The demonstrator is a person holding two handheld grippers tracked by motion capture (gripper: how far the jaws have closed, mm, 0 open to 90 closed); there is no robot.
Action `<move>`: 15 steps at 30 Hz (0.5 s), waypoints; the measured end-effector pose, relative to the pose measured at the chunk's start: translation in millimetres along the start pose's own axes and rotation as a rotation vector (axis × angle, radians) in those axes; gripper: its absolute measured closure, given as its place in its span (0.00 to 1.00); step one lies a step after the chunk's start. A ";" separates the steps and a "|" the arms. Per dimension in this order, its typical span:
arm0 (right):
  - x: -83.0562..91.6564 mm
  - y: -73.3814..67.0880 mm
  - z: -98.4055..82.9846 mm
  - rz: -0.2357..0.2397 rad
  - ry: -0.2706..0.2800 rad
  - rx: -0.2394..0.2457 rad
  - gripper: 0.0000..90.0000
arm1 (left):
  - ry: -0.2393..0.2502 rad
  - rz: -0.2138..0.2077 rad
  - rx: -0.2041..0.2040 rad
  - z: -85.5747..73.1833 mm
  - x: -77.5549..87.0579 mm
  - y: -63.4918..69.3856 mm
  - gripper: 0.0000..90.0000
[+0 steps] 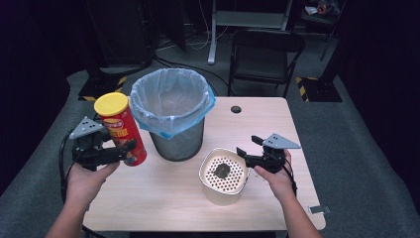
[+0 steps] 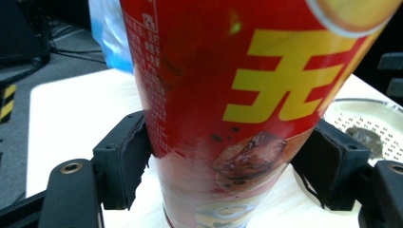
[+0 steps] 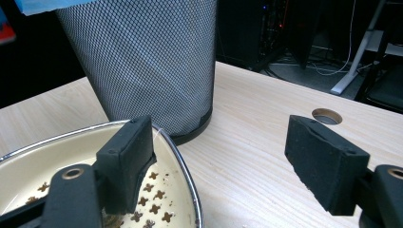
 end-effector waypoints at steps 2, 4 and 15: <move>0.1 0.3 -0.2 -0.001 -0.001 -0.004 0.27 | 0.005 -0.003 -0.004 7.7 4.0 1.4 0.27; 0.1 0.8 -0.5 -0.001 0.002 -0.006 0.27 | 0.011 -0.008 -0.010 16.7 9.1 2.8 0.27; -1.4 -0.1 -2.6 -0.001 -0.004 -0.007 0.27 | 0.028 0.009 -0.018 58.6 18.1 8.9 0.27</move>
Point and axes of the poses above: each handheld gripper's, and its own axes: x roughly backward along the jaws, z roughly out of its top, y roughly to its right, the point moved 2 cm from there along -x, roughly forward along the jaws, and after that the axes turned 11 degrees about x, right-handed, at the moved point
